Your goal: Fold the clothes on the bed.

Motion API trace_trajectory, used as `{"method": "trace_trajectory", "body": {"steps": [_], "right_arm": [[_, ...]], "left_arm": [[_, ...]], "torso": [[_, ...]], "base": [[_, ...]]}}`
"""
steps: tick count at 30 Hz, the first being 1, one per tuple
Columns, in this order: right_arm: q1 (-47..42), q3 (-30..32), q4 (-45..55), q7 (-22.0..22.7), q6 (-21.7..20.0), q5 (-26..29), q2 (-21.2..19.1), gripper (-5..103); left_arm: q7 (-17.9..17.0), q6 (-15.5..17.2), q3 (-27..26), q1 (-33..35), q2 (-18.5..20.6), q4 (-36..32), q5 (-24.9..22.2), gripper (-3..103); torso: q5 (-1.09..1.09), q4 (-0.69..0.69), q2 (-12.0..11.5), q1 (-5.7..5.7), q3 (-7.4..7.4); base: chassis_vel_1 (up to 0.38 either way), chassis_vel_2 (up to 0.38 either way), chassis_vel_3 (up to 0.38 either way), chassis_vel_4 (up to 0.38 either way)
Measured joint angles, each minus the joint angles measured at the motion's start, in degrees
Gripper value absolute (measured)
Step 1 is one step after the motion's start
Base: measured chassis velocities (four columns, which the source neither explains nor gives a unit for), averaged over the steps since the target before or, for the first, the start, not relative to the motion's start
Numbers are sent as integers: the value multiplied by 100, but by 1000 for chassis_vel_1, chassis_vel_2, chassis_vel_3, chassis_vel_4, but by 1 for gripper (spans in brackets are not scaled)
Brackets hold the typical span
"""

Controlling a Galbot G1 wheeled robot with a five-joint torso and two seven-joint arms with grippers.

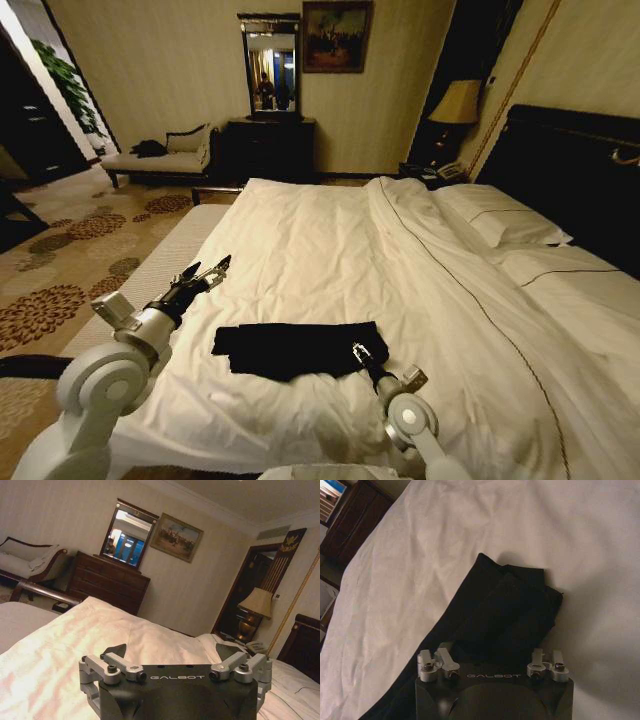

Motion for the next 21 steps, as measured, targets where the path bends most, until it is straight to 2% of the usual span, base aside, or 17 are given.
{"method": "trace_trajectory", "body": {"steps": [3,5,6,9,11,15,21], "right_arm": [[-16,19,-13,-35,30,-6,5,62],[-26,50,-10,-60,59,-10,6,51],[-26,50,-10,-60,59,-10,6,51],[-47,132,107,-116,125,-25,5,35],[-56,157,151,-131,143,-34,2,35],[-174,303,423,-170,230,-119,-42,13],[-378,406,556,-173,243,-179,-117,2]], "left_arm": [[-4,1,-13,17,1,-25,-1,100],[-7,2,-28,35,2,-48,-2,100],[-7,2,-28,35,2,-48,-2,100],[-11,2,-53,64,3,-82,-4,100],[-11,2,-58,68,3,-87,-4,100],[-14,0,-74,83,-13,-122,-4,100],[-17,-5,-81,82,-36,-137,-4,100]], "torso": [[0,0,0,0,0],[1,0,0,0,0],[1,0,0,0,0],[1,0,0,0,0],[1,0,0,0,0],[1,0,0,0,0],[0,0,0,0,0]], "base": [[0,0,0,0],[0,0,0,0],[0,0,0,0],[0,0,0,0],[0,0,0,0],[0,0,0,0],[0,0,0,0]]}}
